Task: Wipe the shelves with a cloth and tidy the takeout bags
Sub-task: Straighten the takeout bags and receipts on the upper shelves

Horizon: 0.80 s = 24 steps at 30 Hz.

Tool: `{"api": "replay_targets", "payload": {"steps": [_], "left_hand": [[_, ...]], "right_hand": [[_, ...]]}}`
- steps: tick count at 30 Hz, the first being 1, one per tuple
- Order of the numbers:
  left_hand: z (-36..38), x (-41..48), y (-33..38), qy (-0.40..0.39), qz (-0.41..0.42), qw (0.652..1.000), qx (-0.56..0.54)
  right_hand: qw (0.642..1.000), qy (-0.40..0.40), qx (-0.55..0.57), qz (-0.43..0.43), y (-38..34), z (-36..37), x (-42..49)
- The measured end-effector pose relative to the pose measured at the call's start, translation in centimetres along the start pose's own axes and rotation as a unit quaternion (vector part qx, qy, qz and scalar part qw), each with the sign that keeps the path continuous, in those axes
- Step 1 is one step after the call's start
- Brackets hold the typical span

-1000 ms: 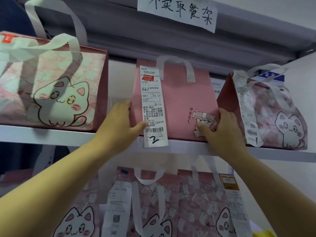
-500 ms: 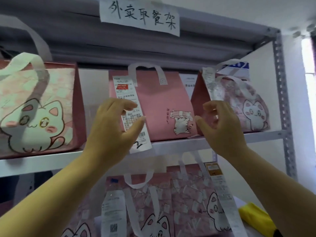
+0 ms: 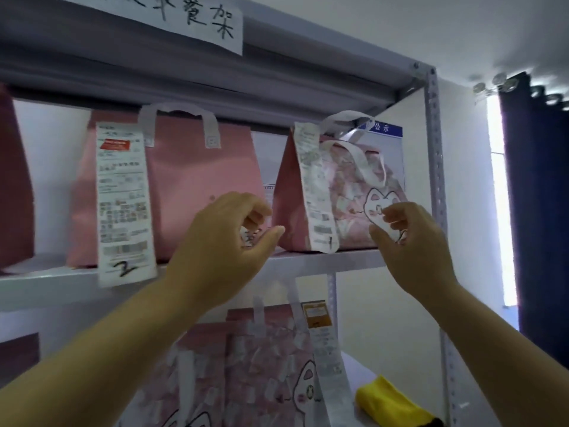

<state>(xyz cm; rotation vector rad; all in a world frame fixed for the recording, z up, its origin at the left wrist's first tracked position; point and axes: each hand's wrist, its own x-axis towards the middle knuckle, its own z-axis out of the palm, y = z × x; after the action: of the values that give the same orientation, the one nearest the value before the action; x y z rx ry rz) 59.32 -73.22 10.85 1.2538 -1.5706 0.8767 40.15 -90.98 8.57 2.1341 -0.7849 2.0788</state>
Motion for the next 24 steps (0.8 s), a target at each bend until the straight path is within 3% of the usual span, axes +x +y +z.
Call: {"api": "replay_targets", "payload": {"steps": [8, 16, 24], "left_hand": [[9.0, 3.1, 1.2, 0.02, -0.108, 0.993, 0.041], [11.6, 3.7, 0.2, 0.018, -0.202, 0.978, 0.045], [11.6, 3.4, -0.2, 0.016, -0.206, 0.976, 0.065]], "right_hand": [[0.998, -0.043, -0.016, 0.047, 9.1, 0.8, 3.8], [0.985, -0.126, 0.059, 0.106, 12.1, 3.4, 5.3], [0.981, -0.139, 0.086, 0.108, 12.6, 3.7, 5.5]]}}
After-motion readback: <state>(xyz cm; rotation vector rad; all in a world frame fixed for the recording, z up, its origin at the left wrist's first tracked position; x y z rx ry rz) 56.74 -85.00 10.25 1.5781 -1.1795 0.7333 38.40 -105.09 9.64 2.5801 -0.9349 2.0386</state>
